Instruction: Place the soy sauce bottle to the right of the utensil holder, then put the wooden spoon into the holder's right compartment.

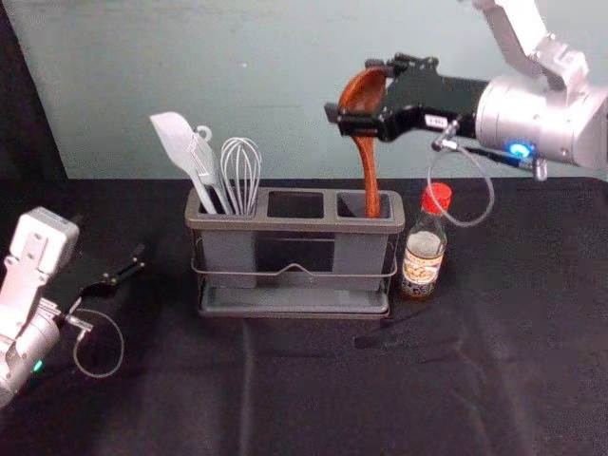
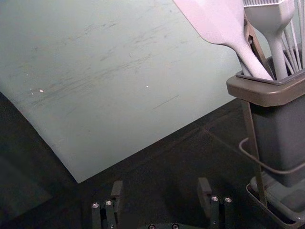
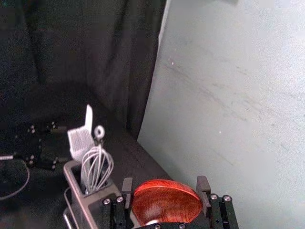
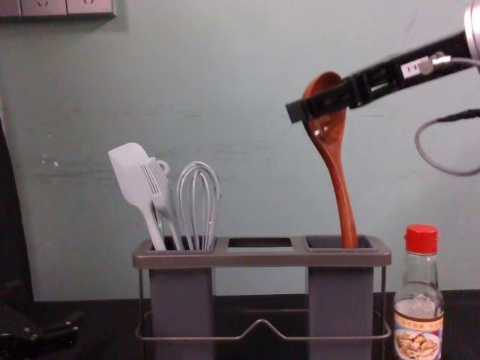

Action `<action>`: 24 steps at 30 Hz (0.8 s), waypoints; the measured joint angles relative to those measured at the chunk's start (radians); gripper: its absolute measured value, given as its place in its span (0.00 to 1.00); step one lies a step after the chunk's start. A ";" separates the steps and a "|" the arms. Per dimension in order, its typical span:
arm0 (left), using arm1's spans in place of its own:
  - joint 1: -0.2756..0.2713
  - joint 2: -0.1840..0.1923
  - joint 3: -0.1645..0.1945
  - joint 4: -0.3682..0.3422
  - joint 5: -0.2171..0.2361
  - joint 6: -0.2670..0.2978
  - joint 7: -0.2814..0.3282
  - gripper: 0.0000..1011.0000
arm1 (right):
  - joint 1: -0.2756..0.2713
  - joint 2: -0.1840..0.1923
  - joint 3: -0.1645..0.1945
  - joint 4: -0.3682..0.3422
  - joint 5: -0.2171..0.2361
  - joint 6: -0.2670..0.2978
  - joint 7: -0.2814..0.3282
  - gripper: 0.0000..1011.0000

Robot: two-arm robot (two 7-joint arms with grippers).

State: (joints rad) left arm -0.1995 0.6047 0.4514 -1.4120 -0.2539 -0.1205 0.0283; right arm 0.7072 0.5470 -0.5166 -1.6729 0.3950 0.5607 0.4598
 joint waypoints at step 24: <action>0.000 0.000 0.000 0.000 0.000 0.000 0.000 1.00 | -0.109 0.004 0.001 0.000 -0.027 -0.051 -0.005 0.83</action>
State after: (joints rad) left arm -0.1996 0.6047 0.4514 -1.4120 -0.2539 -0.1205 0.0283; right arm 0.5978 0.5506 -0.5160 -1.6731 0.3682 0.5097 0.4544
